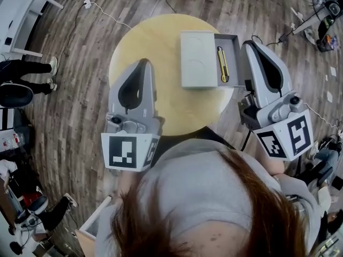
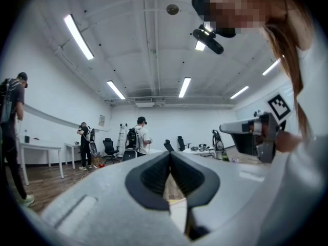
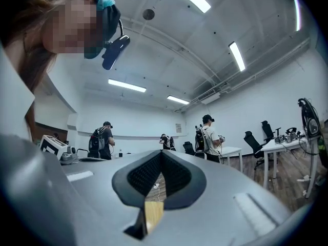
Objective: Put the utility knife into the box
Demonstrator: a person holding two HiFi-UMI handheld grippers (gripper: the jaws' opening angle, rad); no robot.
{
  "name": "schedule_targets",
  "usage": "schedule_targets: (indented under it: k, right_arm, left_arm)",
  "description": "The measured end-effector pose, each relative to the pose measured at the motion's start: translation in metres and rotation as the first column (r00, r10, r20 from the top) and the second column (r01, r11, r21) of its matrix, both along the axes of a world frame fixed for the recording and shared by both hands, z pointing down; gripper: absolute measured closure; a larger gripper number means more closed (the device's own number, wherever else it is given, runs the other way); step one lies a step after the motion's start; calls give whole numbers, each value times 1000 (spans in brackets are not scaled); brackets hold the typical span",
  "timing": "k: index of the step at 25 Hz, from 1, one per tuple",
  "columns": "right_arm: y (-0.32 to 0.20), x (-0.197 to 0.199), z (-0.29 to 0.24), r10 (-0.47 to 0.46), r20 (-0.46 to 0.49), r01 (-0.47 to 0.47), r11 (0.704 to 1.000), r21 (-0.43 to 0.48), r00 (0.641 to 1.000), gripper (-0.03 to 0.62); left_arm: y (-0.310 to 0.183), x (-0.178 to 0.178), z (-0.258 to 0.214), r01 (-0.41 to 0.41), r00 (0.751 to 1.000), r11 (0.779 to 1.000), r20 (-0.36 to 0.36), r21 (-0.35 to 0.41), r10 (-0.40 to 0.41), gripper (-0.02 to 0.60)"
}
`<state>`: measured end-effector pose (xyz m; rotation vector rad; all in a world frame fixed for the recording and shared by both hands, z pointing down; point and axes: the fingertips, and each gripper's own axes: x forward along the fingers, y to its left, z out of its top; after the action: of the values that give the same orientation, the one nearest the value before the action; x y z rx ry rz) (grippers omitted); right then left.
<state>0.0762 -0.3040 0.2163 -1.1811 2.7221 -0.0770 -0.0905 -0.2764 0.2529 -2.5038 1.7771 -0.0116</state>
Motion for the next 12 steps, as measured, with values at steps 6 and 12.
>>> schedule_targets:
  k: [6, 12]
  right_arm:
    - [19, 1, -6, 0, 12, -1, 1000, 18, 1000, 589]
    - [60, 3, -12, 17, 33, -17, 1000, 8, 999, 589]
  left_arm:
    - [17, -6, -8, 3, 1000, 1000, -2, 19, -3, 588]
    - [53, -5, -10, -35, 999, 999, 1, 13, 35, 588]
